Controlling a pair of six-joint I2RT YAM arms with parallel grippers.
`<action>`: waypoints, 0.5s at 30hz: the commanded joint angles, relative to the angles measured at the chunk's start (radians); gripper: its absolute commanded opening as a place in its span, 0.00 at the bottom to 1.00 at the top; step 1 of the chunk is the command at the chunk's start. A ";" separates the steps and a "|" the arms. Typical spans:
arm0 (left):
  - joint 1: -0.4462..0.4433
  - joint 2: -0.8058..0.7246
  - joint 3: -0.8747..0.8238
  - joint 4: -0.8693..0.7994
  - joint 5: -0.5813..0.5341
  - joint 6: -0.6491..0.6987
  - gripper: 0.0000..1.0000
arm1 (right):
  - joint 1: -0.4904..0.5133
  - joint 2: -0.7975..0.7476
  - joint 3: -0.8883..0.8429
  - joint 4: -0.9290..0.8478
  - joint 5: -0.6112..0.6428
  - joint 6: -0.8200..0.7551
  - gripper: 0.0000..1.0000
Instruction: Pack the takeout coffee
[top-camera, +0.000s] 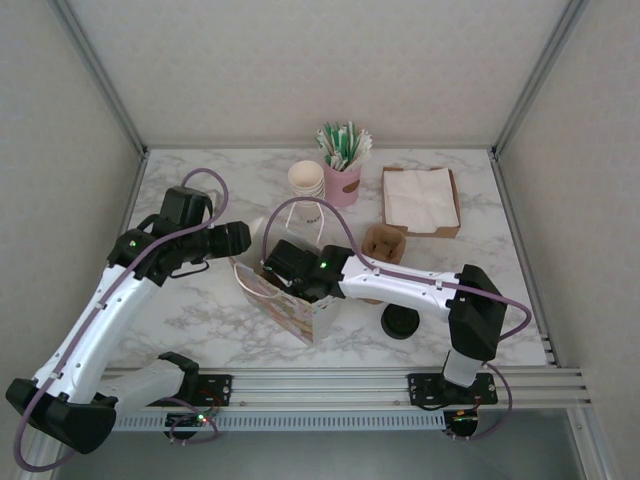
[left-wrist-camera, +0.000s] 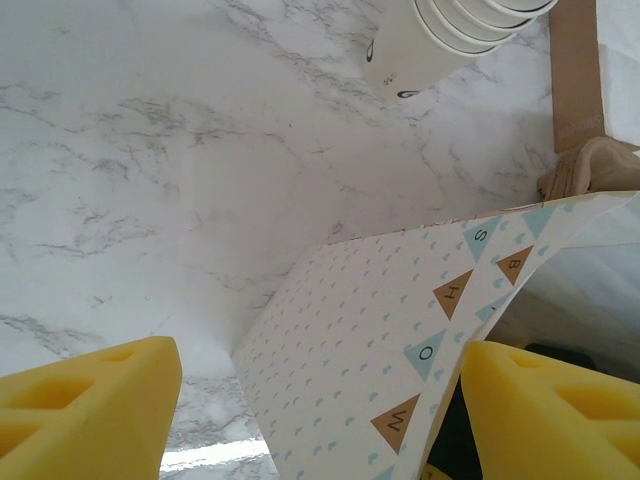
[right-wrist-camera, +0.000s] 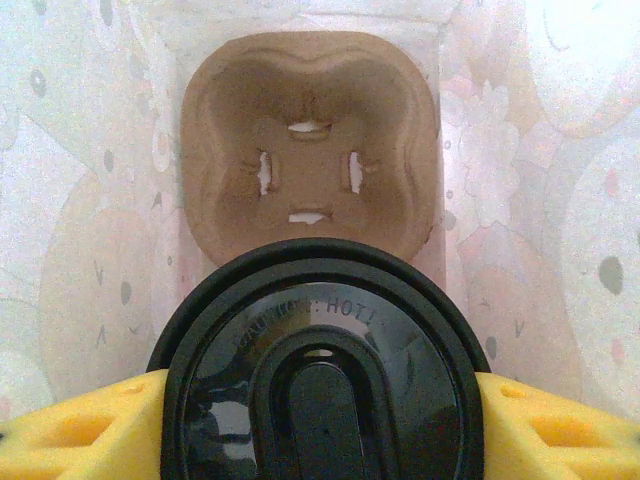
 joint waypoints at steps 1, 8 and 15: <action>-0.007 0.002 0.033 -0.033 -0.030 -0.012 0.74 | -0.006 0.119 -0.114 -0.110 0.063 -0.021 0.55; -0.008 0.000 0.032 -0.033 -0.032 -0.013 0.74 | -0.007 0.128 -0.114 -0.117 0.071 -0.022 0.54; -0.010 -0.010 0.027 -0.033 -0.033 -0.016 0.74 | -0.005 0.086 -0.073 -0.136 0.061 -0.021 0.55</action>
